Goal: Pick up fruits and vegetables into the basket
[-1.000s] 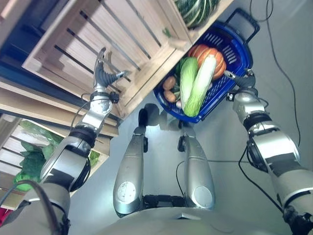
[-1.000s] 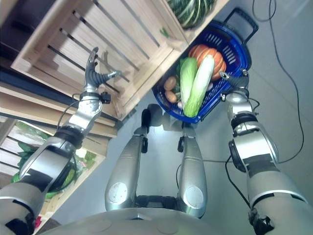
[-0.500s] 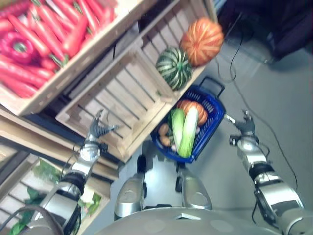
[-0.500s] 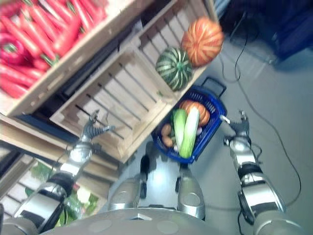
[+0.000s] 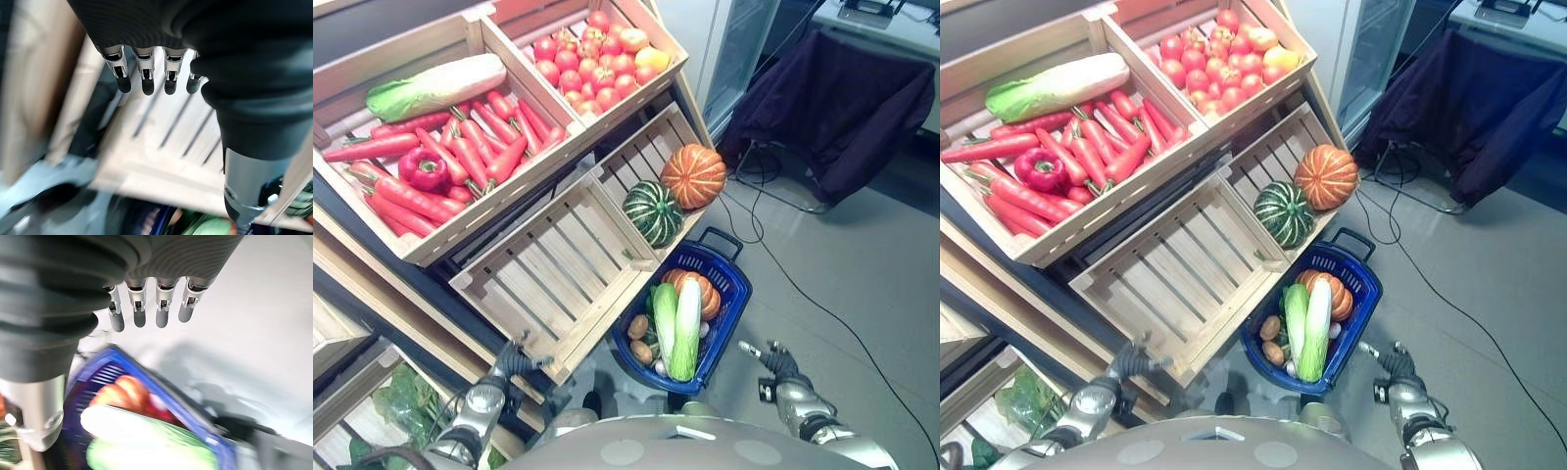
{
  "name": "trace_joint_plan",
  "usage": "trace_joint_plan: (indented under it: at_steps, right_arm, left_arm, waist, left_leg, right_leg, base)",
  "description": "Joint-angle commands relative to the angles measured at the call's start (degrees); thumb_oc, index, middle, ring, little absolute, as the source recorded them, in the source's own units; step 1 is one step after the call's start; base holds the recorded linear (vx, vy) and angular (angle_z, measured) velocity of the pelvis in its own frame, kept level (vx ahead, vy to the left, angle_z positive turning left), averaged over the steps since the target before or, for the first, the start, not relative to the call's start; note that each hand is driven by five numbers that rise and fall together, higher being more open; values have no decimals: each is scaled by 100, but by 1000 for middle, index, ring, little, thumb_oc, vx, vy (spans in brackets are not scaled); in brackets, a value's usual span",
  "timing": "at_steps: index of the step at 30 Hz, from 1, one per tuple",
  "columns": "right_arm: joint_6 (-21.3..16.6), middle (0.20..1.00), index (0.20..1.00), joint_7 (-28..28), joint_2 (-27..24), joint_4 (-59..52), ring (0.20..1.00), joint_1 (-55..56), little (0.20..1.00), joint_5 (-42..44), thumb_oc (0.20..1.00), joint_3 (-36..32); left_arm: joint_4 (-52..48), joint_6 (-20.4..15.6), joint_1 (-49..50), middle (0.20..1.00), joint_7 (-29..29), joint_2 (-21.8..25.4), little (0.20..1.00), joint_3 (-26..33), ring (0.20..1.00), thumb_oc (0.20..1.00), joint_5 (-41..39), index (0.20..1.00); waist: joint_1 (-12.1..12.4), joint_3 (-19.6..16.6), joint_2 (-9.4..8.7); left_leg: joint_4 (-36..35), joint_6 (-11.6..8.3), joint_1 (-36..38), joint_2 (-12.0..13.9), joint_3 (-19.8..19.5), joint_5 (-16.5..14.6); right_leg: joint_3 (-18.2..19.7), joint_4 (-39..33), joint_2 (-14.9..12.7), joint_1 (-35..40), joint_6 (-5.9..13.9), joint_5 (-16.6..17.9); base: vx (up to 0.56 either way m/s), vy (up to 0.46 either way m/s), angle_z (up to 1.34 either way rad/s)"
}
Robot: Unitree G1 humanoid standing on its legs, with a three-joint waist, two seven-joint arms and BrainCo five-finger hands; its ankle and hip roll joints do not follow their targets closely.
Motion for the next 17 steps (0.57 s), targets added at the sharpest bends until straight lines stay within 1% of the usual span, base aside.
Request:
trace_joint_plan:
  at_steps: [1,4,7,17]
  right_arm:
    - [82,1000,1000,191,38,311,1000,-263,1000,-165,1000,-43]
    - [170,1000,1000,241,122,453,1000,-206,1000,-257,1000,11]
    - [284,1000,1000,368,154,611,1000,-205,1000,-412,1000,141]
    - [377,1000,1000,603,138,684,1000,-242,1000,-518,1000,264]
  left_arm:
    - [453,105,-322,1000,-219,-145,1000,280,1000,1000,-224,1000]
    - [590,182,-297,1000,-311,-203,1000,304,1000,1000,-98,1000]
    - [704,368,-312,1000,-436,-242,1000,271,1000,1000,-144,1000]
    - [734,560,-331,1000,-689,-229,1000,254,1000,1000,-331,1000]
  waist:
    - [-38,14,9]
    - [-53,-11,9]
    - [-83,-14,32]
    - [-102,-49,56]
  left_leg:
    - [169,62,-138,-84,88,-295]
    - [164,66,-111,-78,95,-313]
    - [154,68,-63,-60,98,-340]
    - [133,42,-2,-19,80,-356]
  right_leg:
    - [-72,352,-92,437,364,-554]
    - [-69,345,-94,470,359,-571]
    - [-67,370,-94,494,347,-610]
    - [-39,316,-77,563,331,-633]
  base:
    - [52,12,0]
    - [28,8,0]
    - [11,6,0]
    - [28,7,0]
